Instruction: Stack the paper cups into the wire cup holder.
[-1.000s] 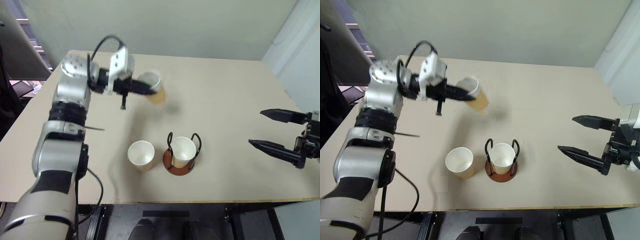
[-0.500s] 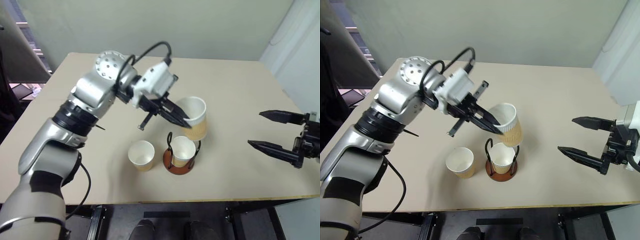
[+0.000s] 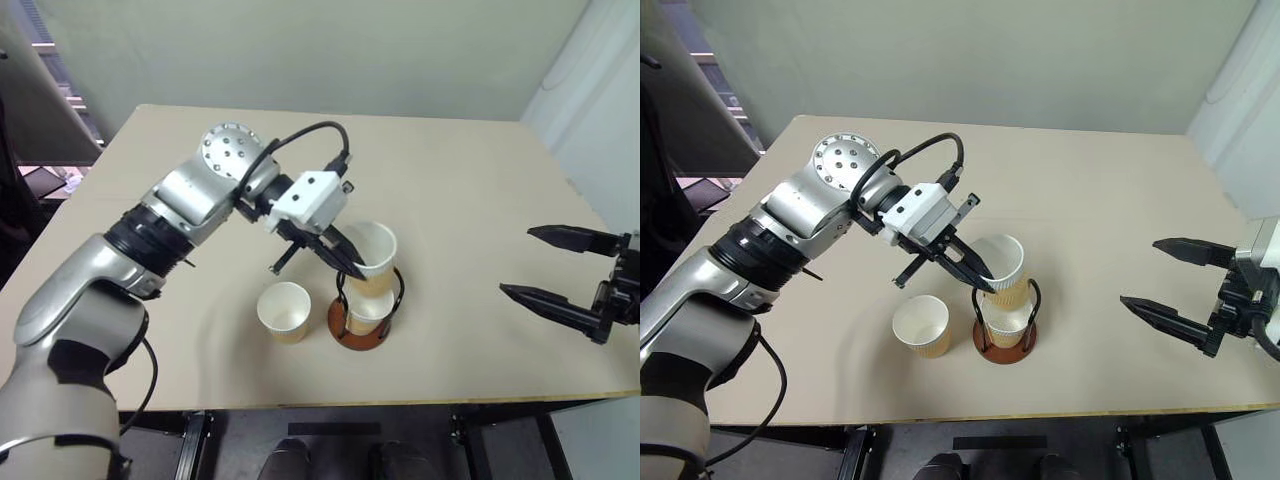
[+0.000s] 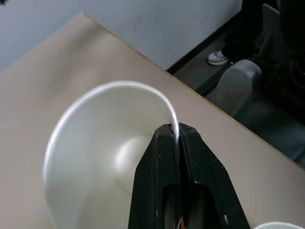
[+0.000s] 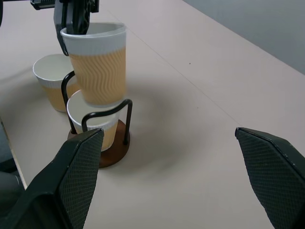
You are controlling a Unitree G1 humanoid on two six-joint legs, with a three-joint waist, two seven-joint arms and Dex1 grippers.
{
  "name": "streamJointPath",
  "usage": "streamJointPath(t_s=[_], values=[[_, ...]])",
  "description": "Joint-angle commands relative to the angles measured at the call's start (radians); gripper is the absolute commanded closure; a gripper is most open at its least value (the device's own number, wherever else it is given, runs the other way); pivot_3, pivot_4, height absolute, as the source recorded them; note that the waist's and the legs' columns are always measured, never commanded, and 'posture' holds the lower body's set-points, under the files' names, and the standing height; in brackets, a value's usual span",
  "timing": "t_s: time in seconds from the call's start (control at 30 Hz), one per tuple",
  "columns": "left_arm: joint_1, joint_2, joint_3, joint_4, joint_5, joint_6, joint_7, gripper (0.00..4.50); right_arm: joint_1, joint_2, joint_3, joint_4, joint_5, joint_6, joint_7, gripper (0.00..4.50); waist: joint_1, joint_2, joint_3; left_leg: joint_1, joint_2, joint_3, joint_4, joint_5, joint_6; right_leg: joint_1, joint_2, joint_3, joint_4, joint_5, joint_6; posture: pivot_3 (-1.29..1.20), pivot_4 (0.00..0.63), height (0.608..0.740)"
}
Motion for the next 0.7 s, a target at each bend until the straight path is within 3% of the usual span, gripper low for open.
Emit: streamJointPath(t_s=[0.03,0.27,0.43,0.53,0.7], values=[[-0.036,0.023,-0.024,-0.038,-0.04,-0.034,-0.034,4.48,-0.003,-0.005,-0.022,-0.02,0.02,0.001,-0.018,0.01,0.0,0.0,0.0,0.0,0.0,0.0,0.0,0.0,0.0,0.0,0.0,0.0,0.0,0.0,0.0,0.0,0.15,0.74],[-0.074,0.048,-0.125,-0.077,-0.038,-0.076,-0.034,4.48,0.0,-0.006,-0.023,-0.024,0.03,0.004,-0.029,0.01,0.0,0.0,0.0,-0.002,-0.001,-0.001,0.0,0.0,0.0,-0.001,-0.001,0.0,-0.001,0.0,0.0,0.0,0.15,0.74],[-0.088,-0.003,-0.14,-0.034,-0.002,-0.1,-0.034,4.48,0.006,-0.004,-0.029,-0.032,0.032,0.008,-0.038,0.01,0.0,0.0,0.0,-0.002,-0.001,0.0,0.0,0.0,0.0,0.0,-0.001,0.0,-0.001,0.0,0.0,0.0,0.15,0.74],[-0.085,-0.042,-0.12,0.017,0.039,-0.115,-0.034,3.89,0.016,-0.002,-0.043,-0.039,0.031,0.012,-0.041,0.01,0.0,0.0,0.0,-0.002,-0.001,0.0,0.001,0.0,0.001,0.0,-0.001,0.0,-0.001,0.0,0.0,0.0,0.15,0.74],[-0.097,-0.052,-0.122,0.026,0.033,-0.119,-0.034,2.08,0.03,0.0,-0.057,-0.05,0.036,0.014,-0.046,0.01,-0.001,0.001,0.0,-0.003,-0.001,0.003,0.001,0.0,0.001,-0.001,-0.001,0.0,-0.001,0.0,0.0,0.0,0.15,0.74]])
